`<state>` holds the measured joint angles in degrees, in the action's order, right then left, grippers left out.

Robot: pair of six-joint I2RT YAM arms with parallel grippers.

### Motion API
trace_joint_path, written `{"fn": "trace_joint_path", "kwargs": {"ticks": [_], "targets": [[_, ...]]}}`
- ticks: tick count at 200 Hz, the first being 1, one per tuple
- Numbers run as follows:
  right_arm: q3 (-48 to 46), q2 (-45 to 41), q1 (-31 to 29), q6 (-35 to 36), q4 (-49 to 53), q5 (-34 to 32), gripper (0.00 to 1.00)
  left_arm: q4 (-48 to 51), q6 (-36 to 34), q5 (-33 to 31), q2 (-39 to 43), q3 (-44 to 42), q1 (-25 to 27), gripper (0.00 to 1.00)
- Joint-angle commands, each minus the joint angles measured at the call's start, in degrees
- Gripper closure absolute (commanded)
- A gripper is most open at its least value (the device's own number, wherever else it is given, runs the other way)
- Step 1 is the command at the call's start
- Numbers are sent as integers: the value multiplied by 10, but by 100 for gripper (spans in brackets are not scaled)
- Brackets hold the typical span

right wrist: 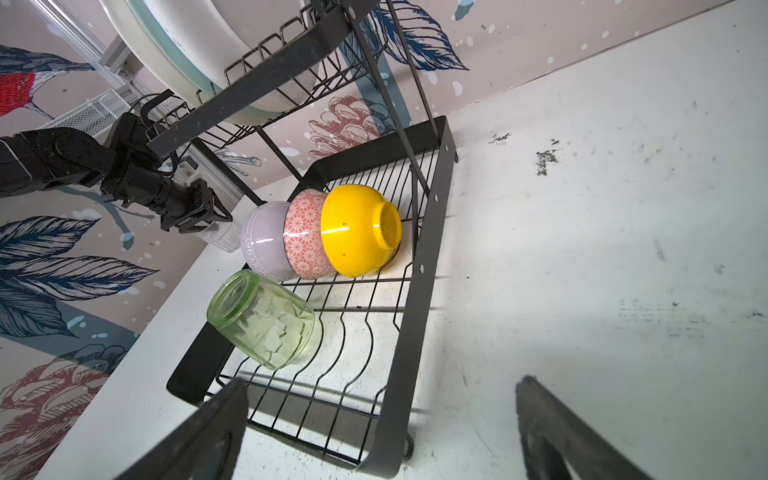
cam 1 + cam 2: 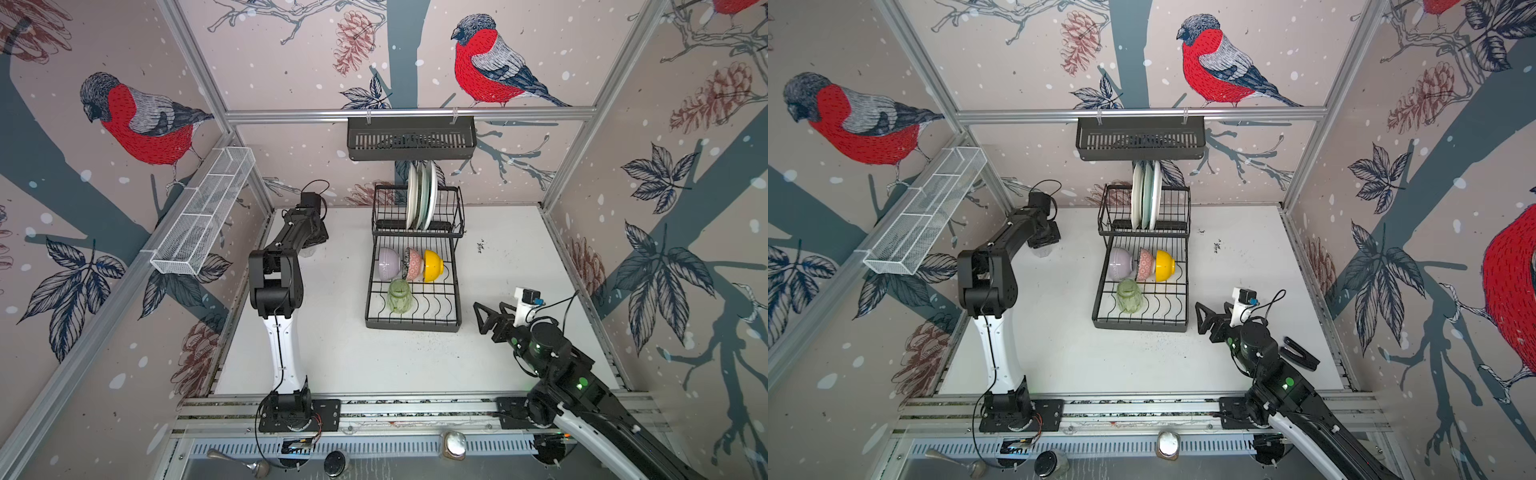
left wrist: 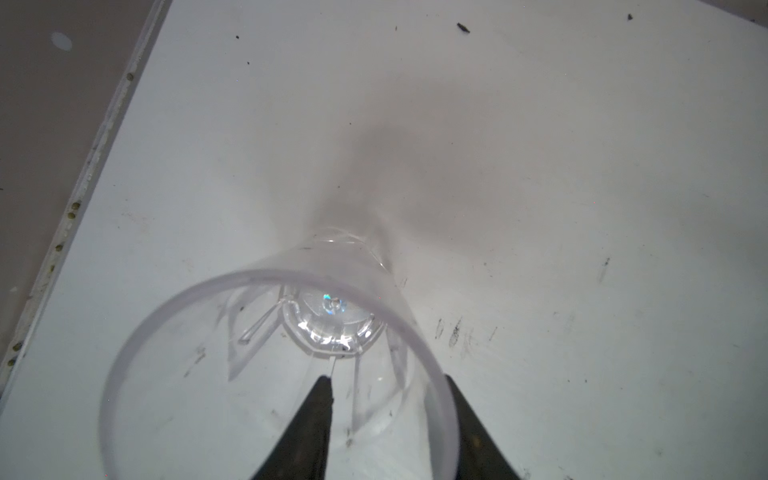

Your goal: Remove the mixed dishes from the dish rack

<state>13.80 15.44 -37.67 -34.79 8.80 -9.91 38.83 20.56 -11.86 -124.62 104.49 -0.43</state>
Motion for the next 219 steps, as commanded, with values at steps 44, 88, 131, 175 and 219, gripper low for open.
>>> {"fn": "trace_joint_path", "kwargs": {"ticks": [44, 88, 131, 175, 219], "targets": [[-2, 41, 1, -2, -44, 33, 1, -3, 4, -5, 103, -69, 3, 2], [11, 69, 0, -6, -73, 65, 1, -36, 7, -2, 238, -183, 36, 2], [36, 143, -14, -11, -113, 99, 1, -71, 23, 40, 373, -297, 81, 2], [71, 277, -89, -16, -199, 80, 0, -205, 67, 115, 511, -505, 114, 2], [166, 439, -175, -3, -226, 13, 0, -289, 104, 116, 638, -630, 131, 3]]}}
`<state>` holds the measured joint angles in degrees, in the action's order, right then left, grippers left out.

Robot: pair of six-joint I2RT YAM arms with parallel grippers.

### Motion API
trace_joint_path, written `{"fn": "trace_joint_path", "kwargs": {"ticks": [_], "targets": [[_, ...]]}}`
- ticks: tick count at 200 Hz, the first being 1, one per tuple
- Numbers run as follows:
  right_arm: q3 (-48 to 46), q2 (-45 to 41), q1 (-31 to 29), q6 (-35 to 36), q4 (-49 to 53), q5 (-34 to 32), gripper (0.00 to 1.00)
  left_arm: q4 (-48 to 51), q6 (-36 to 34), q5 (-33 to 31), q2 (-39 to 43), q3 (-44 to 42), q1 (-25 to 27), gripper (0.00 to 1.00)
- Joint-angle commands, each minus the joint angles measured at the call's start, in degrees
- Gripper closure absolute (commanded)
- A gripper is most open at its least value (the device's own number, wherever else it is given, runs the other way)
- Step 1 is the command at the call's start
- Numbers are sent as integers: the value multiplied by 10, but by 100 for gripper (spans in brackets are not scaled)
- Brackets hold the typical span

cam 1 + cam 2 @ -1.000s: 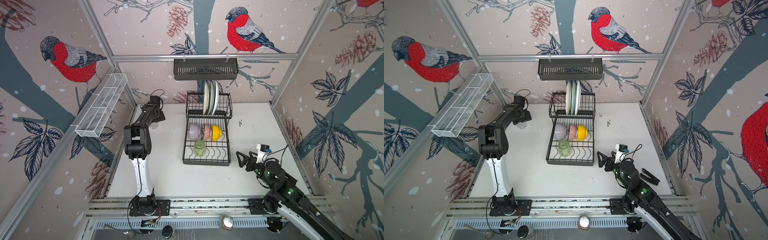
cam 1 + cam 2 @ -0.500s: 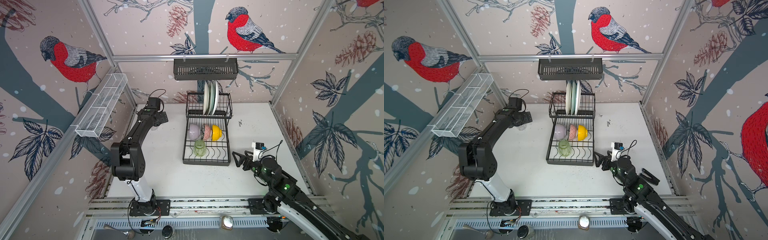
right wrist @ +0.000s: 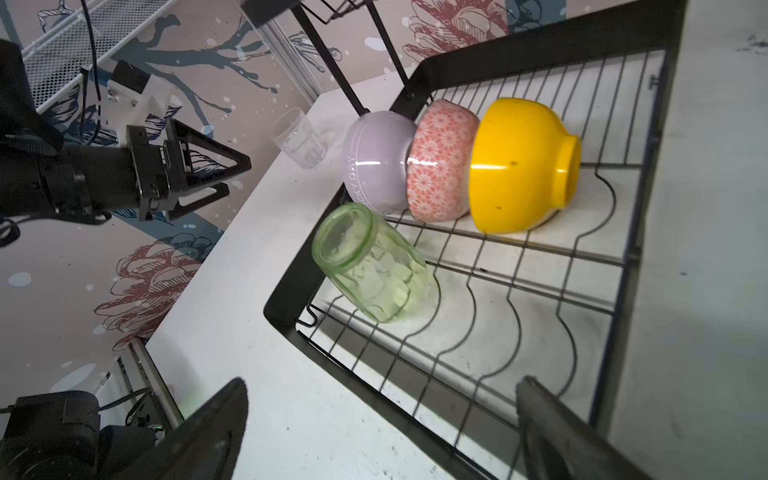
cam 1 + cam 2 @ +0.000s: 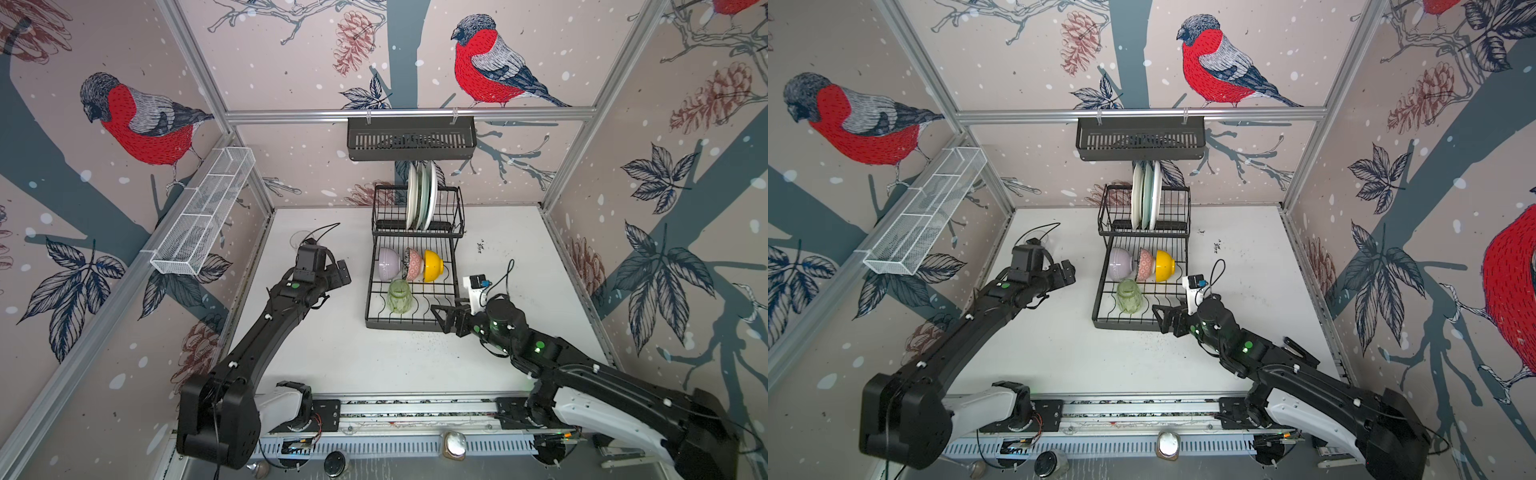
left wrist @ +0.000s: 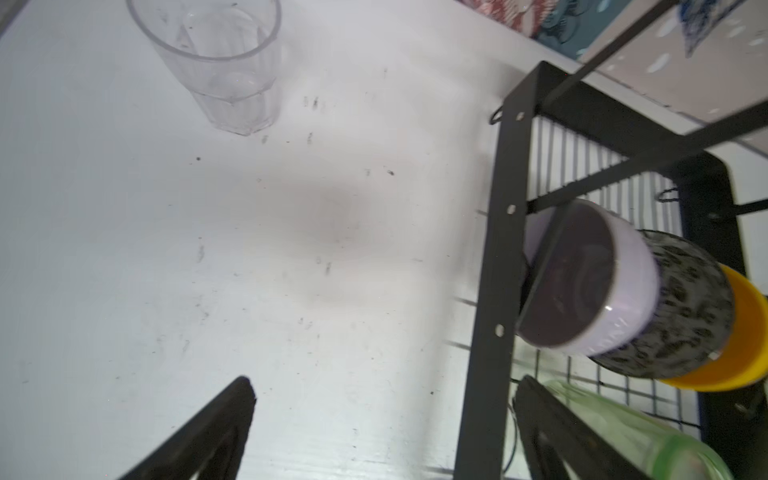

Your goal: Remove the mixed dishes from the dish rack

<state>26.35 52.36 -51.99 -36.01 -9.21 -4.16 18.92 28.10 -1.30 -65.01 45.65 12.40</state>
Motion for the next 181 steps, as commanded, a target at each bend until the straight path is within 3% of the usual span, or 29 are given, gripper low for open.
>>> {"fn": "trace_joint_path", "kwargs": {"ticks": [1, 59, 105, 133, 181], "targets": [[43, 73, -33, 9, -47, -46, 1, -92, 29, 11, 44, -44, 2, 3], [200, 274, -87, 3, 31, -128, 0, -109, 28, 39, 107, -80, 3, 3], [244, 350, -89, -19, 38, -144, 3, -164, 49, 68, 148, -134, 3, 3], [273, 393, -95, -36, 39, -137, 7, -195, 26, 55, 134, -146, 4, 3], [311, 432, -107, -59, 68, -216, 8, -222, 22, 68, 122, -160, 4, 3]]}}
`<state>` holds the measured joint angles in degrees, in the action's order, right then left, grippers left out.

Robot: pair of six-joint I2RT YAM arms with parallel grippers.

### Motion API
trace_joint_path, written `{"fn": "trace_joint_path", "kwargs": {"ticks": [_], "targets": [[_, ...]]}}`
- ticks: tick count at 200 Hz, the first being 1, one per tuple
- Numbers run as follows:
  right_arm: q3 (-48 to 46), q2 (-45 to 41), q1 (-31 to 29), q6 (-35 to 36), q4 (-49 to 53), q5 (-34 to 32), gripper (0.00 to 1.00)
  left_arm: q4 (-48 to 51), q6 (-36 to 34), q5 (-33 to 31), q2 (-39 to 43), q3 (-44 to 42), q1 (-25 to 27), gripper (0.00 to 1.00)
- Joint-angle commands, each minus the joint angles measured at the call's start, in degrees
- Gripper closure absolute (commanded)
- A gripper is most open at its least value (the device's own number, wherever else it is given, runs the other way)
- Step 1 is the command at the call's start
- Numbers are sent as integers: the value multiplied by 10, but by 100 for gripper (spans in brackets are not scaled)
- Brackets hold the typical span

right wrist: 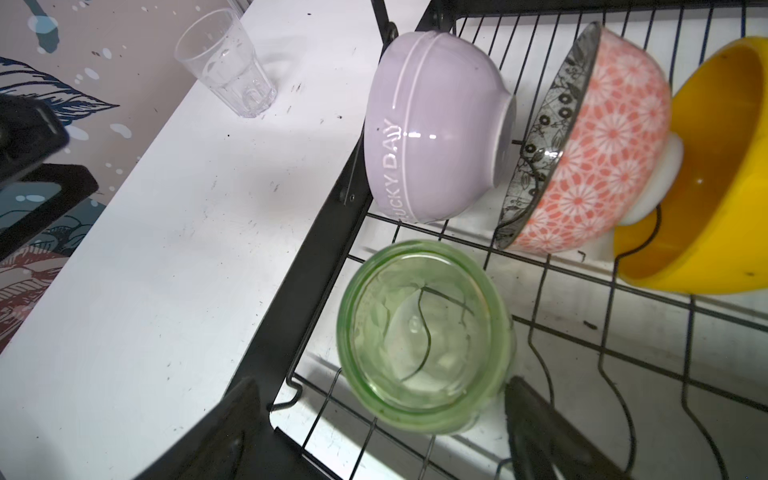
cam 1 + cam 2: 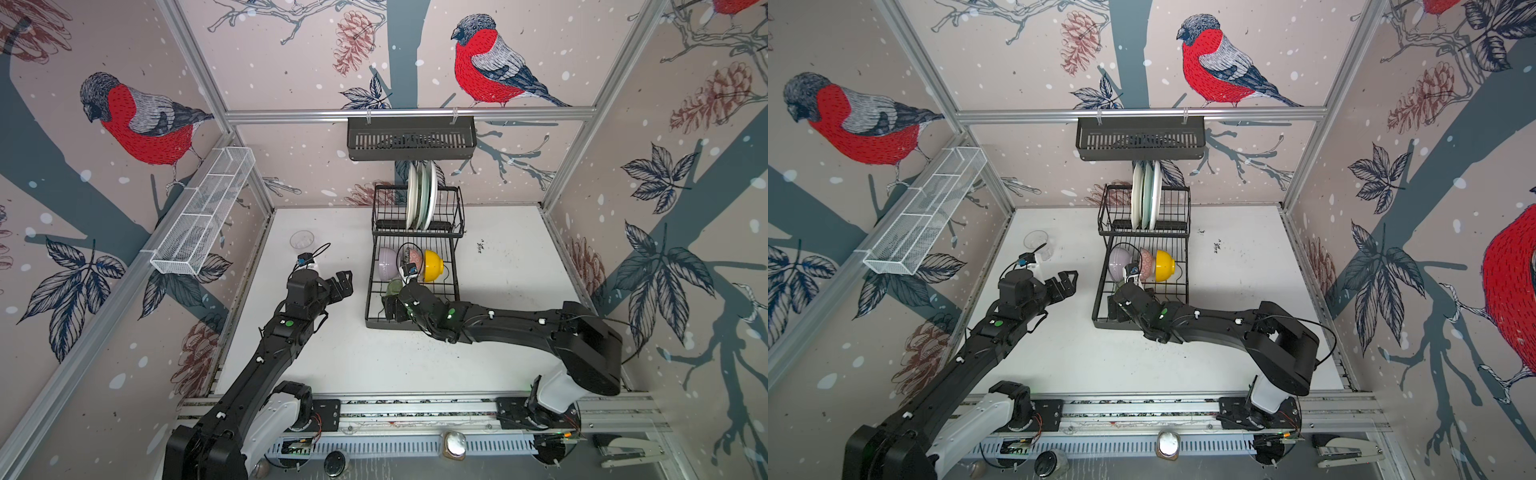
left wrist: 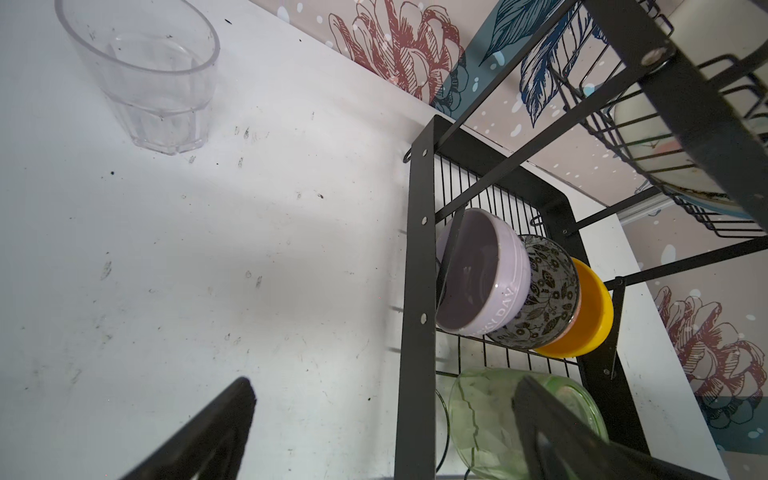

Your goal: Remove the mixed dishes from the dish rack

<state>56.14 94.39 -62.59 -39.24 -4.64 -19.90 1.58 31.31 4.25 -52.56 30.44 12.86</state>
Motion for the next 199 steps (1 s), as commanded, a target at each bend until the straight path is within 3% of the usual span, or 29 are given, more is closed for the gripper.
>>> {"fn": "trace_joint_path", "kwargs": {"ticks": [1, 25, 127, 152, 171, 199], "targets": [[14, 12, -1, -27, 23, -61, 8, -49, -9, 13, -2, -8, 0, 3], [16, 26, 3, -46, 26, -87, 7, -52, -10, 29, -3, -16, 0, 3], [55, 89, 10, -53, 15, -87, 6, -73, -6, 60, -11, -30, 0, 3], [62, 99, 17, -63, 24, -88, 12, -76, -5, 64, -9, -30, -1, 3], [66, 105, 22, -58, 24, -74, 27, -80, -5, 65, -7, -34, 0, 3], [69, 111, 24, -64, 27, -71, 28, -81, -4, 69, -10, -37, 0, 3]]}}
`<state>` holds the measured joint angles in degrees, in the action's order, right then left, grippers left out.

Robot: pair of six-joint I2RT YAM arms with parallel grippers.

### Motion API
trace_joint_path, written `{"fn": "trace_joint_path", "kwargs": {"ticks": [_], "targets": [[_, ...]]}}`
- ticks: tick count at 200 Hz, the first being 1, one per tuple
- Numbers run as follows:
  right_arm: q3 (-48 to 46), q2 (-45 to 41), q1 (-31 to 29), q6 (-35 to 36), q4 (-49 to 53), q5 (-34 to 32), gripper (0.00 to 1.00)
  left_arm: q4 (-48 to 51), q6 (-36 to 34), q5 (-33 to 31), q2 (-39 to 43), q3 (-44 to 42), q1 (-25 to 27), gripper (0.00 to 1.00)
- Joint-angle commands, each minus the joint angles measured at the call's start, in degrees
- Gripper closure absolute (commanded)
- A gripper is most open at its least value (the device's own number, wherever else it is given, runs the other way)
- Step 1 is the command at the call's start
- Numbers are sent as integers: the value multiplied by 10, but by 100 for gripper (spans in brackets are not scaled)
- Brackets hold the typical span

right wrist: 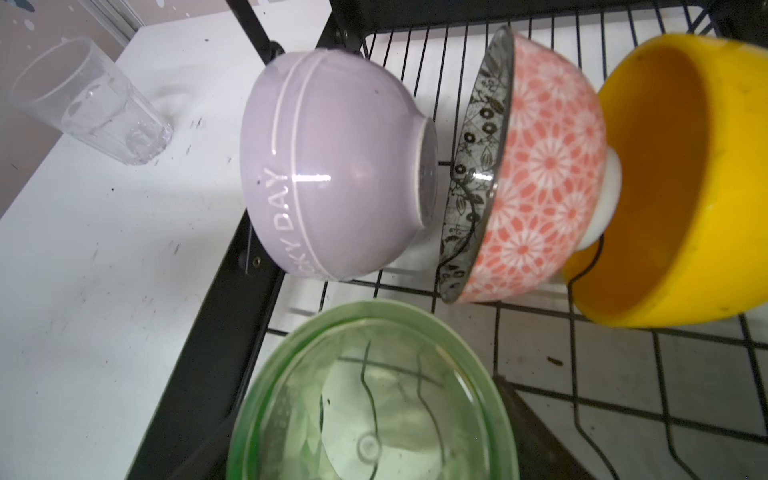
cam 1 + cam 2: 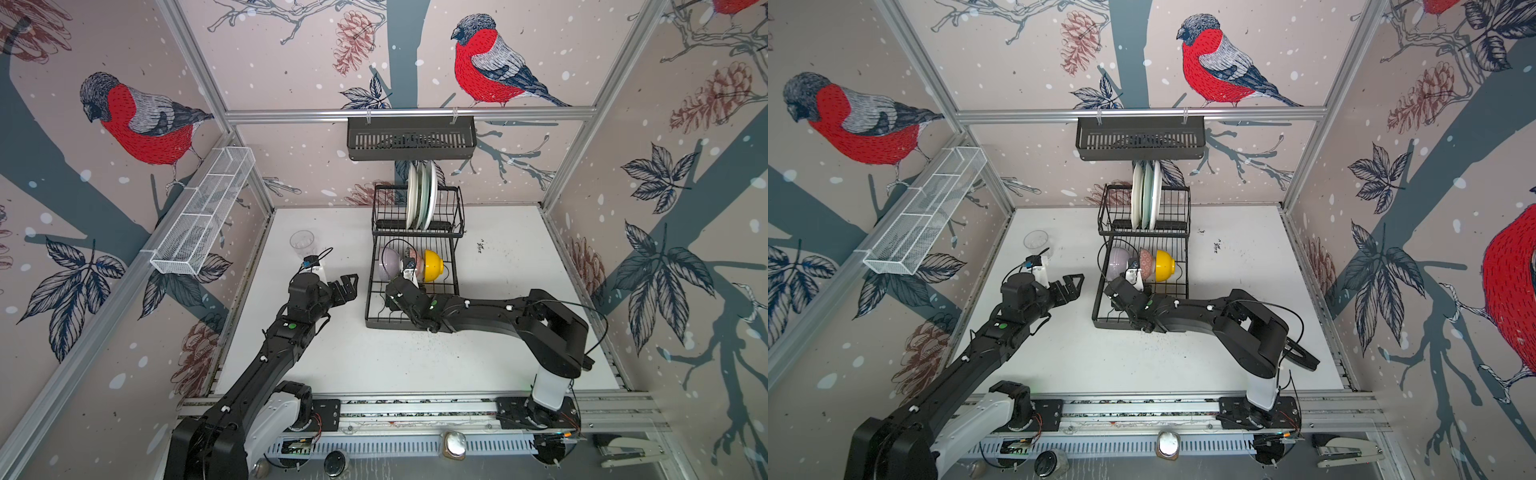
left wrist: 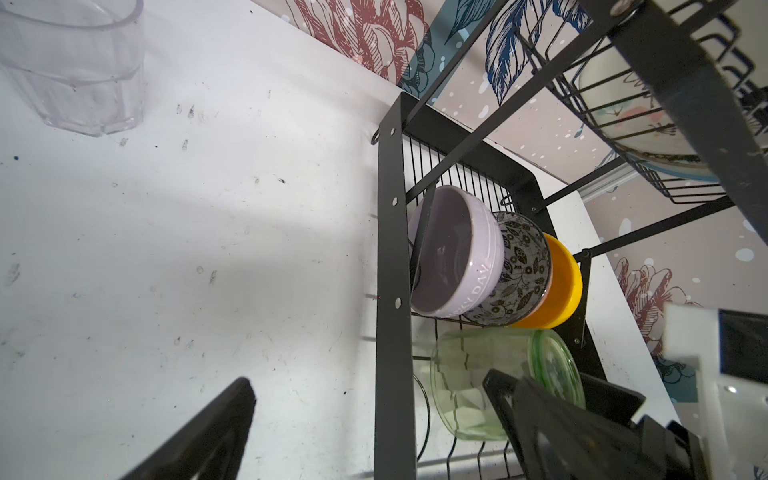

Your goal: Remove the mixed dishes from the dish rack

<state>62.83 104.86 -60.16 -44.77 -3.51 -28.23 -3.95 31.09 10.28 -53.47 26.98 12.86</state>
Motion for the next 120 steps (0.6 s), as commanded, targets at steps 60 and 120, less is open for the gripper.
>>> {"fn": "trace_joint_path", "kwargs": {"ticks": [60, 120], "targets": [[4, 1, 8, -25, 19, 38, 35, -44, 1, 40, -7, -2, 0, 3], [-18, -29, 15, -33, 2, 53, 39, -62, 5, 60, 17, -12, 0, 2]]}}
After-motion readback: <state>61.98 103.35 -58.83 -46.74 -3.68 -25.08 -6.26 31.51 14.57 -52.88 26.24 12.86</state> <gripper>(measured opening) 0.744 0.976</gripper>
